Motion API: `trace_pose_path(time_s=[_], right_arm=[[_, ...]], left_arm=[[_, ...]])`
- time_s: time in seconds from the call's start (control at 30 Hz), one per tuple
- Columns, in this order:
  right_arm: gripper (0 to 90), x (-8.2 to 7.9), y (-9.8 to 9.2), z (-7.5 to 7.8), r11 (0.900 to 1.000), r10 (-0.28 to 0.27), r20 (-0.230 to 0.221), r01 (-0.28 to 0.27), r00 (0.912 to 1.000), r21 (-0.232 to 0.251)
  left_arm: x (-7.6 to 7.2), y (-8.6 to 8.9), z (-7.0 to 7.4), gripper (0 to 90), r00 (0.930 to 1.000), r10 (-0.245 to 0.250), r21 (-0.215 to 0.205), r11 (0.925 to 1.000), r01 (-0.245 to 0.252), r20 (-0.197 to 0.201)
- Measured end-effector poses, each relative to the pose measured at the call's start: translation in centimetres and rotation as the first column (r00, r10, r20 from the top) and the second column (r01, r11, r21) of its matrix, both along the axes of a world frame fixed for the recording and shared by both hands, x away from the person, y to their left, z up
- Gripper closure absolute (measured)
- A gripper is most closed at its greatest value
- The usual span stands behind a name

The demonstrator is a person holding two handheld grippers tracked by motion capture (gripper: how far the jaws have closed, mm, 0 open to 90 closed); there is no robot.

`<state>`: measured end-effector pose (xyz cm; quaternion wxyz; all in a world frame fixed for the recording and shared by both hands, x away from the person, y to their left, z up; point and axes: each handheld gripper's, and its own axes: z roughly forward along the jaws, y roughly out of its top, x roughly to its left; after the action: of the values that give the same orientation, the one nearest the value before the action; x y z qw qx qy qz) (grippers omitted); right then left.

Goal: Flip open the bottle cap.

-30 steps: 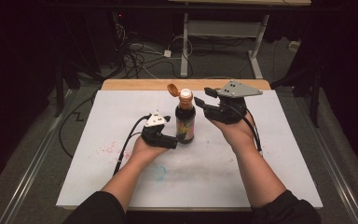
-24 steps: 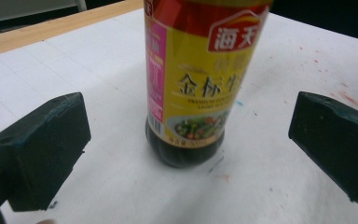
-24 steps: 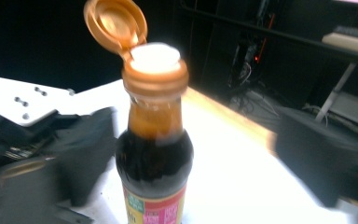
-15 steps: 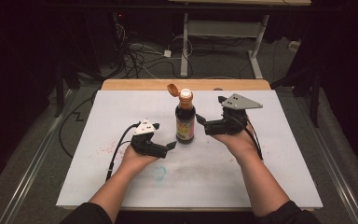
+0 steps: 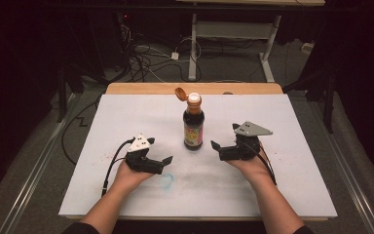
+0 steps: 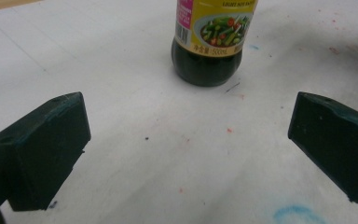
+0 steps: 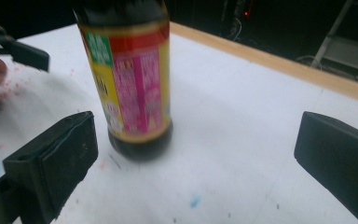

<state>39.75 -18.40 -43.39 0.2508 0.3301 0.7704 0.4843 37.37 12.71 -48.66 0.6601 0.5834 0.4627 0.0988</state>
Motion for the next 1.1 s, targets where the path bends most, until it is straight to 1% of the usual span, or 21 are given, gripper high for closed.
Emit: trace_pose_path(time_s=[0.07,0.13,0.2,0.23,0.3,0.4,0.47,0.53,0.57,0.67,0.73,0.83,0.9,0.93,0.97,1.1], right_arm=[[0.2,-0.3,-0.5,-0.7,1.000,-0.012,-0.012,0.012,0.9999,-0.005],[0.2,-0.6,-1.0,-1.3,1.000,-0.023,-0.020,0.023,0.9995,-0.006],[0.2,-1.0,-1.5,-1.8,1.000,-0.030,-0.024,0.030,0.9992,-0.006],[0.2,-1.2,-1.7,-2.1,0.999,-0.034,-0.024,0.033,0.9991,-0.005],[0.2,-1.6,-2.2,-2.5,0.999,-0.041,-0.027,0.041,0.9988,-0.005],[0.2,-2.4,-2.9,-3.0,0.999,-0.054,-0.022,0.053,0.9983,-0.011],[0.2,-3.0,-3.4,-3.3,0.998,-0.065,-0.022,0.065,0.9976,-0.008],[0.2,-3.6,-4.1,-3.6,0.997,-0.075,-0.022,0.075,0.9969,-0.005],[0.2,-3.9,-4.4,-3.7,0.997,-0.081,-0.024,0.081,0.9964,-0.002],[0.2,-4.7,-5.4,-4.0,0.996,-0.093,-0.022,0.092,0.9955,-0.012],[0.2,-5.2,-5.9,-4.1,0.995,-0.100,-0.021,0.099,0.9948,-0.014],[0.2,-5.9,-6.6,-4.2,0.994,-0.112,-0.019,0.111,0.9936,-0.009],[0.2,-6.3,-7.0,-4.3,0.993,-0.118,-0.009,0.118,0.9930,-0.007],[0.2,-6.4,-7.1,-4.4,0.993,-0.117,-0.005,0.117,0.9931,-0.009],[0.2,-6.4,-7.1,-4.5,0.993,-0.119,-0.011,0.118,0.9929,-0.012],[0.2,-6.3,-7.1,-4.5,0.992,-0.125,-0.005,0.125,0.9921,-0.009]], left_arm=[[-0.3,0.4,-0.2,0.0,1.0000,0.005,0.004,1.0000,-0.005,-0.003],[-0.5,0.8,-0.3,0.0,0.9999,0.008,-0.005,1.0000,-0.008,-0.013],[-0.9,1.1,-0.2,0.0,0.9999,0.008,-0.005,1.0000,-0.008,-0.012],[-1.2,2.0,-0.4,0.0,0.9986,-0.053,0.094,0.9942,0.053,0.002],[-1.7,2.2,-0.5,0.0,0.9988,-0.048,0.099,0.9940,0.047,0.009],[-2.3,3.0,-0.5,0.0,0.9986,-0.051,0.141,0.9888,0.049,0.016],[-2.7,3.4,-0.6,0.0,0.9989,-0.043,0.151,0.9878,0.040,0.017],[-3.2,4.1,-0.6,0.0,0.9986,-0.047,0.183,0.9821,0.042,0.023],[-3.4,3.0,-0.4,0.0,0.9992,0.038,-0.005,0.9993,-0.037,0.016],[-4.0,3.6,-0.5,0.0,0.9985,0.049,-0.003,0.9988,-0.049,0.025],[-4.4,4.0,-0.5,0.0,0.9979,0.059,-0.011,0.9982,-0.059,0.025],[-5.0,4.7,-0.5,0.0,0.9959,0.082,-0.016,0.9966,-0.081,0.040],[-5.2,5.1,-0.6,0.0,0.9942,0.094,-0.018,0.9955,-0.094,0.051],[-5.2,5.2,-0.6,0.0,0.9938,0.100,-0.021,0.9948,-0.099,0.049],[-5.2,5.3,-0.6,0.0,0.9936,0.104,-0.031,0.9942,-0.103,0.044],[-5.1,5.2,-0.6,0.0,0.9934,0.106,-0.025,0.9942,-0.105,0.043]])
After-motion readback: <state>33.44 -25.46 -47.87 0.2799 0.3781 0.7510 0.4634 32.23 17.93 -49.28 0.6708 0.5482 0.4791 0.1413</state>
